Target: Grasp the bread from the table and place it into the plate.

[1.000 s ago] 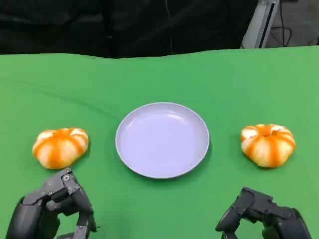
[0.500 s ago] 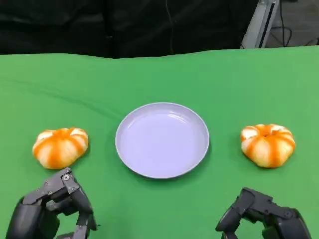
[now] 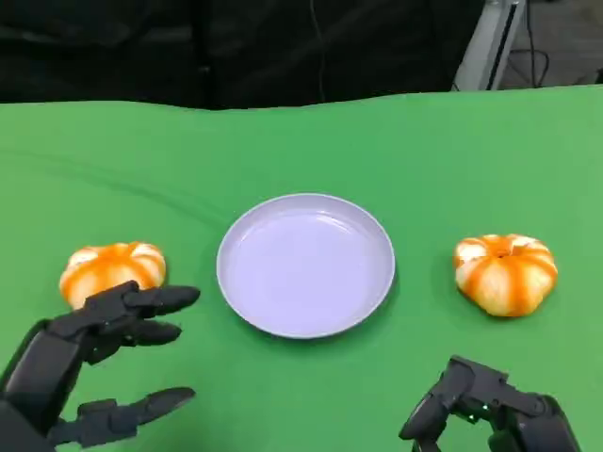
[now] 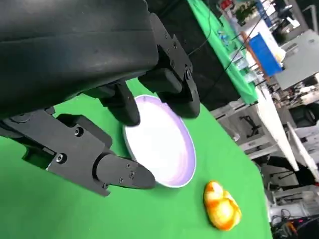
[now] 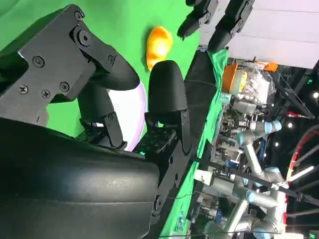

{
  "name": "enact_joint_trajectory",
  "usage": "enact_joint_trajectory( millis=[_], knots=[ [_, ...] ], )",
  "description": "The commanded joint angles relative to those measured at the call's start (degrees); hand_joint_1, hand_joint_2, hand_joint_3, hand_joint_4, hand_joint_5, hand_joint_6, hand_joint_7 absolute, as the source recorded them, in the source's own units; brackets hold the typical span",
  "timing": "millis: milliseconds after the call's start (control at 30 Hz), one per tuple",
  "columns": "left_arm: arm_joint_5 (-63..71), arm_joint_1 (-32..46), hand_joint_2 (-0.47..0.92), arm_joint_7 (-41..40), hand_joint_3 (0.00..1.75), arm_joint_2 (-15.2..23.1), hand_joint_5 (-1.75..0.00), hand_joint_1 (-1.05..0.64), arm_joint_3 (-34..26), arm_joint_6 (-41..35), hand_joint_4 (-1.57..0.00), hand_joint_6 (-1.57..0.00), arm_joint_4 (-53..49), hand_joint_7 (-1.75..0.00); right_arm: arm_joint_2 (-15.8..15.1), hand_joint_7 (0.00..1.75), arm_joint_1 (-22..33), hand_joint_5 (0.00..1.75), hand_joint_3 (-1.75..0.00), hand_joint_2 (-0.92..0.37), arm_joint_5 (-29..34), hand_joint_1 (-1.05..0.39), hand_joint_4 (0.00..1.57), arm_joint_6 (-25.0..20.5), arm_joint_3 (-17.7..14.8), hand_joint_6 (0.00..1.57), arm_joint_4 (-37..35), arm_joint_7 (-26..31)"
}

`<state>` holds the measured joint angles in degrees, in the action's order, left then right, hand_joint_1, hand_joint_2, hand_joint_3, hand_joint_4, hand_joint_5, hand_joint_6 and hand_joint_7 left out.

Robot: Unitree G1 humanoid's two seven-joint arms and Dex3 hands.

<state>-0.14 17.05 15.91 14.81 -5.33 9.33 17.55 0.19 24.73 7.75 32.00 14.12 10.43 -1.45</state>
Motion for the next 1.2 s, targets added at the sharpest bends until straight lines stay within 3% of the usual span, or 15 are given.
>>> enact_joint_trajectory(
  millis=[33,133,300,533,767,833,1000,1200],
  knots=[
    [11.14,-3.46,0.89,-0.71,0.04,6.56,-0.42,-0.41,-0.6,-3.37,-0.28,-0.41,1.92,-0.04,0.03,1.33,-0.12,1.59,-1.36,-0.29,-0.29,-0.1,0.75,0.12,-0.43,0.8,0.49,0.63],
    [18.81,-6.5,0.89,-1.02,0.02,10.07,-0.33,-0.54,-0.21,-5.44,-0.13,-0.28,1.88,0.0,-0.11,1.33,-0.43,1.59,-1.36,-0.29,-0.57,-0.09,0.76,0.27,-0.5,0.81,0.22,0.6],
    [31.64,-11.24,0.9,-3.95,0.01,13.11,-0.28,-0.6,3.32,-6.59,-0.08,-0.22,-1.42,0.0,-0.34,1.32,-0.58,1.59,-1.39,-0.28,-0.71,-0.07,0.76,0.61,-0.57,0.81,-0.04,0.55],
    [42.19,-15.37,0.9,-7.32,0.0,13.32,-0.27,-0.6,7.31,-8.55,-0.05,-0.23,-5.07,-0.01,-0.41,1.32,-0.32,1.59,-1.39,-0.28,-0.73,-0.07,0.76,0.41,-0.55,0.81,0.2,0.6],
    [42.84,-15.54,0.89,-7.68,0.0,13.13,-0.28,-0.6,7.54,-8.77,-0.04,-0.23,-5.28,0.0,-0.41,1.32,-0.32,1.59,-1.39,-0.28,-0.73,-0.07,0.76,0.41,-0.55,0.81,0.2,0.6],
    [48.98,-23.02,0.9,-6.6,0.0,12.38,-0.29,-0.58,12.88,-12.56,-0.05,-0.23,-15.36,-0.01,-0.51,1.32,0.08,1.59,-1.39,-0.28,-0.89,-0.07,0.76,0.27,-0.48,0.81,0.54,0.47],
    [52.43,-33.83,0.88,-8.35,0.0,9.93,-0.29,-0.53,19.41,-16.18,-0.07,-0.24,-33.08,-0.01,-0.67,1.32,0.29,1.58,-1.38,-0.28,-0.56,-0.08,0.75,0.74,-0.51,0.81,0.44,0.65],
    [51.33,-40.35,0.89,-12.98,0.0,9.06,-0.26,-0.52,23.28,-15.62,-0.09,-0.25,-45.52,-0.01,-0.58,1.32,0.25,1.58,-1.36,-0.29,-0.72,-0.1,0.75,0.73,-0.41,0.81,0.33,0.62]
  ],
)
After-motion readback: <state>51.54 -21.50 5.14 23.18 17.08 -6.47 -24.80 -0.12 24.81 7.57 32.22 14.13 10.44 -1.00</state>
